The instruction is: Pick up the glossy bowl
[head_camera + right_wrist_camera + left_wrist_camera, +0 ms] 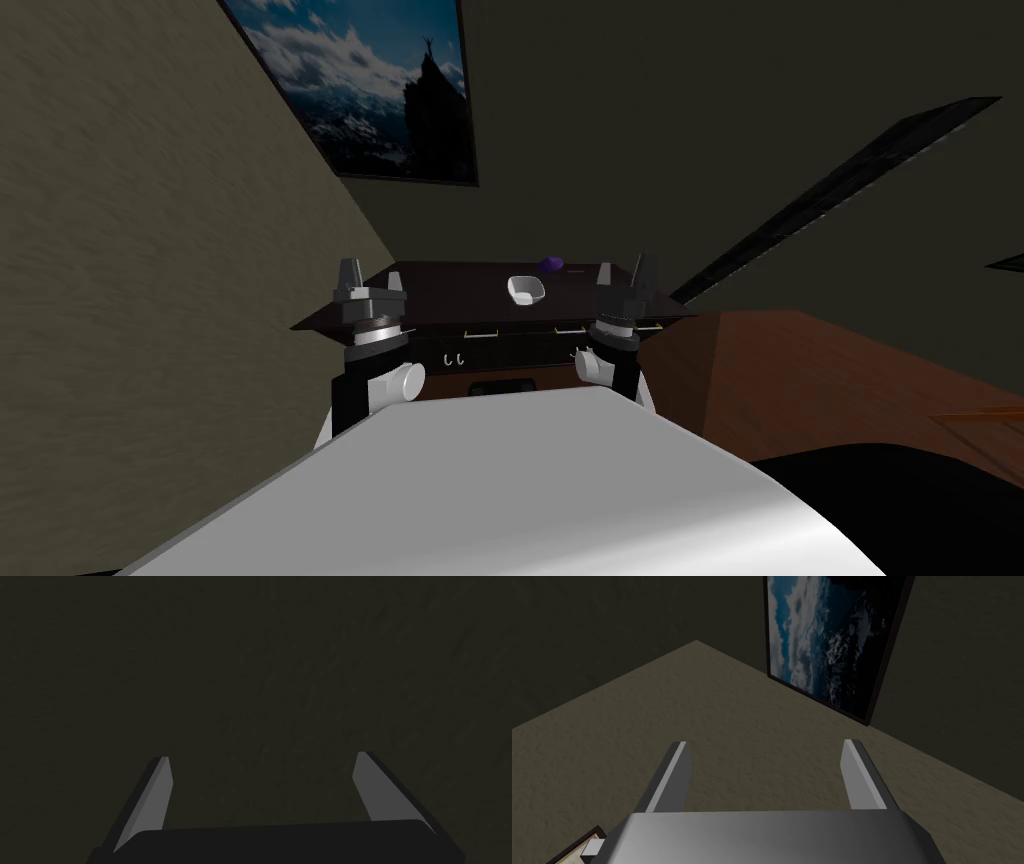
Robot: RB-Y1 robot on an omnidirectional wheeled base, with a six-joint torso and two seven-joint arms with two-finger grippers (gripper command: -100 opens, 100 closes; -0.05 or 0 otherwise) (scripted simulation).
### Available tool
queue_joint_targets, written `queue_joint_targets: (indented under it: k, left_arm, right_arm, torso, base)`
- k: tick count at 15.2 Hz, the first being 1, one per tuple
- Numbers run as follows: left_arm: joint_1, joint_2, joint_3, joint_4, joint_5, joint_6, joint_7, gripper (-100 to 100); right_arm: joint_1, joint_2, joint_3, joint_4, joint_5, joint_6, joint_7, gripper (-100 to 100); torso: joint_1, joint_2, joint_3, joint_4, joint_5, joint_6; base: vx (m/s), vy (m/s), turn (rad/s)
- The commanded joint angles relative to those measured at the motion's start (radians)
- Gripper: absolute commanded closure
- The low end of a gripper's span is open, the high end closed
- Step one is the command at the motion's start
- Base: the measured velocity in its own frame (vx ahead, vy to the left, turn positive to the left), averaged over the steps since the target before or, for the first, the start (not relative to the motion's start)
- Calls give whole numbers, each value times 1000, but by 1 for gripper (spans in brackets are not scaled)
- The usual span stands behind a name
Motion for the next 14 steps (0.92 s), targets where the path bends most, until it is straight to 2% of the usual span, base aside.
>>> queue_joint_targets:
  k: [1, 2, 3, 4, 12, 13, 14]
  left_arm:
    - [0, 0, 0, 0, 0, 0, 0, 0]
    - [0, 0, 0, 0, 0, 0, 0, 0]
    - [0, 0, 0, 0, 0, 0, 0, 0]
    - [0, 0, 0, 0, 0, 0, 0, 0]
    - [0, 0, 0, 0, 0, 0, 0, 0]
    - [0, 0, 0, 0, 0, 0, 0, 0]
    - [0, 0, 0, 0, 0, 0, 0, 0]
  right_arm:
    - [1, -50, -2, 5, 10, 0, -1, -100]
    - [1, -53, -2, 5, 10, 0, -1, -100]
    - [2, -86, -5, 10, 19, 1, -2, -100]
    - [2, -92, -5, 10, 19, 1, -2, -100]
    - [9, -272, -22, 43, 89, 3, -11, -100]
    - [9, -273, -22, 43, 89, 3, -11, -100]
    - [11, -309, -27, 55, 113, 4, -13, -100]
  torso:
    - [0, 0, 0, 0, 0, 0]
    - [0, 0, 0, 0, 0, 0]
    - [0, 0, 0, 0, 0, 0]
    - [0, 0, 0, 0, 0, 0]
    - [1, 0, 0, 0, 0, 0]
    - [1, 0, 0, 0, 0, 0]
    - [1, 0, 0, 0, 0, 0]
  base:
    - [1, 4, 22]
    - [2, 6, 23]
    - [1, 8, 31]
    - [1, 8, 29]
    - [2, 14, 50]
    - [1, 10, 14]
    - [1, 15, 51]
